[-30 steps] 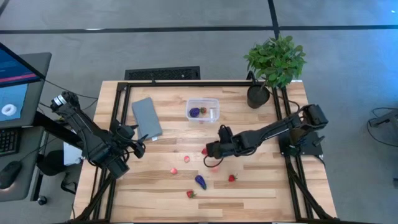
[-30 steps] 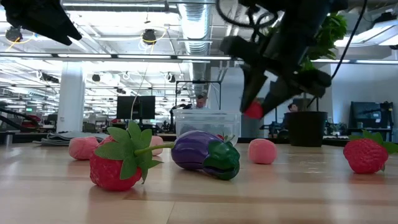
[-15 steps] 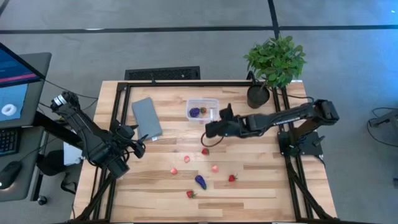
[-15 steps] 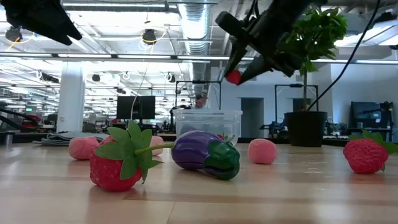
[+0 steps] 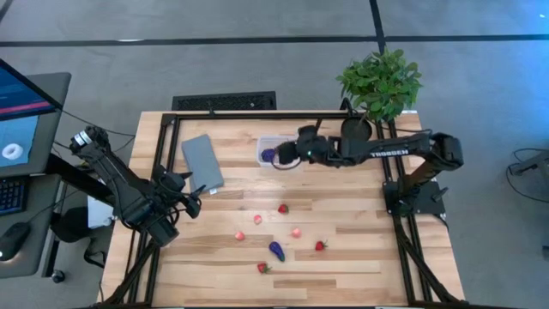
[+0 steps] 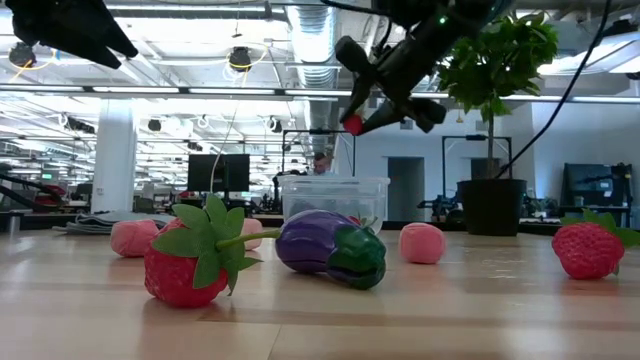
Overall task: Pick and placing Produce into tupperware
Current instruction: Put the strawberry into the transparent bin
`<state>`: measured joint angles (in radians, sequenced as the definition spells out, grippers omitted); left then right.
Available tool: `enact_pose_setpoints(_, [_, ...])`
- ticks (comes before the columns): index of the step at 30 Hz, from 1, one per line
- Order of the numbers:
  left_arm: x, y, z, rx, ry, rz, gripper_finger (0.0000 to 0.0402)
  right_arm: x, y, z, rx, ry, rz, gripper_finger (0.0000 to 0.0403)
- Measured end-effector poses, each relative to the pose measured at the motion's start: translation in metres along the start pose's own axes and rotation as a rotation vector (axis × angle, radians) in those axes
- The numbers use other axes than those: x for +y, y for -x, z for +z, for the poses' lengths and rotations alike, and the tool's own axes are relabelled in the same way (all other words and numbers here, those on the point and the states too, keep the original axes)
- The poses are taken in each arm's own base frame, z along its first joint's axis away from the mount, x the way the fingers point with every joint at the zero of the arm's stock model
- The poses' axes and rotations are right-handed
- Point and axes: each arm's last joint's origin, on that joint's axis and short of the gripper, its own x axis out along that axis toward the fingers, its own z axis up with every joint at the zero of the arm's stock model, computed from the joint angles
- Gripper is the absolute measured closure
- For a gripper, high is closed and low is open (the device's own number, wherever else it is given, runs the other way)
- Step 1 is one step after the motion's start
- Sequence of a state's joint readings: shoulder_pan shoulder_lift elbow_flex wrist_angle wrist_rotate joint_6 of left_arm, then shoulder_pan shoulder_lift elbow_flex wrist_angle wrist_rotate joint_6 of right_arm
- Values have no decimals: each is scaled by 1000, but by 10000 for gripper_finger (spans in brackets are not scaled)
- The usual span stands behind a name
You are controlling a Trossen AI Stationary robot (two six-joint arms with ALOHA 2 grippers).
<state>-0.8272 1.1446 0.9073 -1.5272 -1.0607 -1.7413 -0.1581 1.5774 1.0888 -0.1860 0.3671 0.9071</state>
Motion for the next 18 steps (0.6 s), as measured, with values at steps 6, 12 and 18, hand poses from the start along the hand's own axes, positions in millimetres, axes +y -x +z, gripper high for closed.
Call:
enact_pose_setpoints(6, [0,0,0,-1,1,0,122,-13,-7,17,-17,-18,-14,225])
enact_pose_setpoints(12, [0,0,0,-13,2,-2,122,-19,-10,25,-14,-14,-20,234])
enact_pose_setpoints(18, [0,0,1,-26,14,-5,122,-20,-11,26,-11,-15,-18,224])
